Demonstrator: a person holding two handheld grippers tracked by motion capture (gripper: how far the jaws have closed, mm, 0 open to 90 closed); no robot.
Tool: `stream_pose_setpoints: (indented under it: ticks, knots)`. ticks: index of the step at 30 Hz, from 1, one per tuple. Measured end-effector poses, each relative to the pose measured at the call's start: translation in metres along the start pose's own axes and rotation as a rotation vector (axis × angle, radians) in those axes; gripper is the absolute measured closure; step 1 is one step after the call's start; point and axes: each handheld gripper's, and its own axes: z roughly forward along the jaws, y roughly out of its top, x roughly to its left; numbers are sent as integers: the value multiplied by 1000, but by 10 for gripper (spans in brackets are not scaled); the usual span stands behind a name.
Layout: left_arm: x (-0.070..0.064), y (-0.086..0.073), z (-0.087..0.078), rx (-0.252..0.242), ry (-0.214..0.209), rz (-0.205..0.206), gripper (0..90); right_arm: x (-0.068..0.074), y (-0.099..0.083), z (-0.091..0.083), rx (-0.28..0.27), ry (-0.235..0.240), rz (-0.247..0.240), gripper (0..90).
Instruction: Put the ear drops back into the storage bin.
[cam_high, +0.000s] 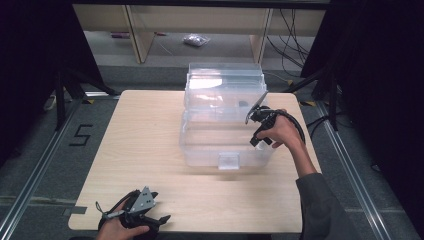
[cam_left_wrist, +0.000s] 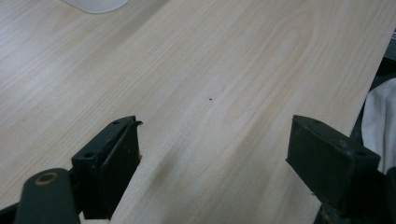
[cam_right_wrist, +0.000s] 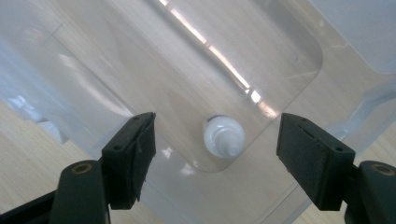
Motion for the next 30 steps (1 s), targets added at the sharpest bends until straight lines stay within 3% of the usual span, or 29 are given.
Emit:
stream_pose_setpoints:
  ticks: [10, 14, 16, 18, 21, 22, 23, 26, 27, 28, 30]
  knots:
    - [1, 0, 1, 8, -2, 1, 166, 14, -12, -9, -97, 22, 10, 247]
    - [0, -1, 2, 6, 0, -21, 166, 19, -18, -11, -133, 32, 13, 250]
    - [0, -1, 2, 10, 4, -12, 166, 19, -21, -12, -169, 38, 4, 250]
    - [1, 0, 1, 13, 3, 3, 166, 20, -24, -13, -185, 47, 31, 250]
    - [0, 0, 0, 4, 2, -3, 166, 20, -29, -14, -202, 45, 30, 248]
    - [0, 0, 0, 6, 0, -5, 166, 22, -30, -15, -194, 49, 55, 247]
    - [0, 0, 0, 4, -1, -6, 166, 21, -31, -15, -209, 36, 25, 246]
    - [1, -1, 1, 5, 3, -3, 165, 24, -36, -16, -219, 42, 28, 246]
    - [1, 0, 1, 9, 4, 3, 166, 27, -38, -17, -213, 50, 51, 244]
    - [1, 0, 1, 13, 7, 2, 166, 27, -38, -16, -221, 51, 32, 242]
    - [1, 0, 1, 10, 5, 1, 166, 29, -42, -17, -225, 43, 44, 240]
